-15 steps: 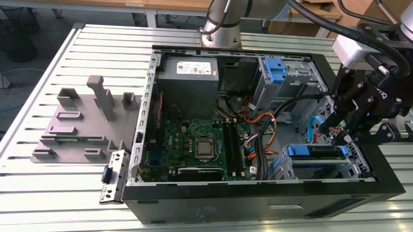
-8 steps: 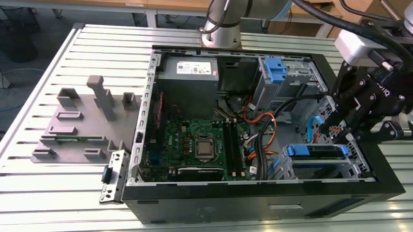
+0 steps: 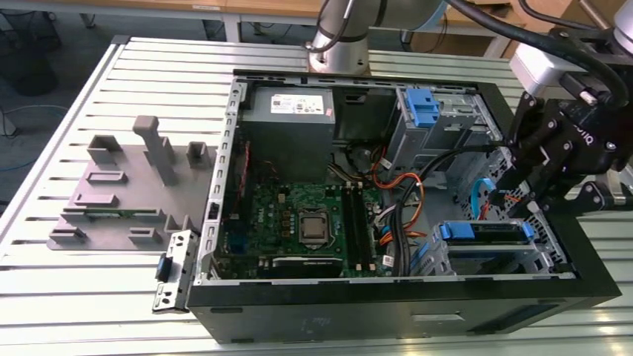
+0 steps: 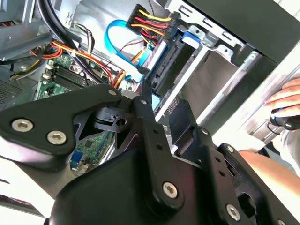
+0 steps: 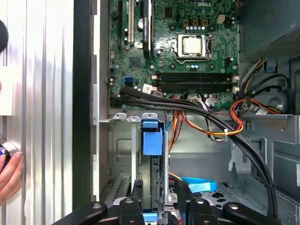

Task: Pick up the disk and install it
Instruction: 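Insert the first disk wire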

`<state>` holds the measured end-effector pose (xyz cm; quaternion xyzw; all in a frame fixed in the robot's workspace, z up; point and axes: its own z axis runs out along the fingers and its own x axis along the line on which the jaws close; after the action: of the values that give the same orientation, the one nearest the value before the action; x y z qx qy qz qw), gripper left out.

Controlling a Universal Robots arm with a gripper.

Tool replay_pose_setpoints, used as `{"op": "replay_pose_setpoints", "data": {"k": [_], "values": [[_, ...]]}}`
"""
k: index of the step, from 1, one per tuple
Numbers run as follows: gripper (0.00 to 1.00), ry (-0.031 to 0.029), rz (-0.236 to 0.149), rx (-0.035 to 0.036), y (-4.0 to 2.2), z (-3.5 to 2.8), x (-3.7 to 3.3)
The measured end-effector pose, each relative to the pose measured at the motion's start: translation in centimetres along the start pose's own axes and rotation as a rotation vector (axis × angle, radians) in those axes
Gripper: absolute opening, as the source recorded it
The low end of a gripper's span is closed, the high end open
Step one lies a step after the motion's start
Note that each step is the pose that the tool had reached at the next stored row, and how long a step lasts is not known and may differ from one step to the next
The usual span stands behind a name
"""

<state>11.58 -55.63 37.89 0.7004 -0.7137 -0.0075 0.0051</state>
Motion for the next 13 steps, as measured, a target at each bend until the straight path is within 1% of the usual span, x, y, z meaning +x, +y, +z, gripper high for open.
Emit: {"op": "replay_pose_setpoints", "data": {"k": [8,11,13], "values": [[0.42,0.0001,0.000,0.0000,0.00,0.94,-1.35],[0.42,-0.0003,0.000,0.0000,-0.05,1.46,-1.47],[0.42,0.0002,0.000,0.0000,-0.08,1.69,-1.48]]}}
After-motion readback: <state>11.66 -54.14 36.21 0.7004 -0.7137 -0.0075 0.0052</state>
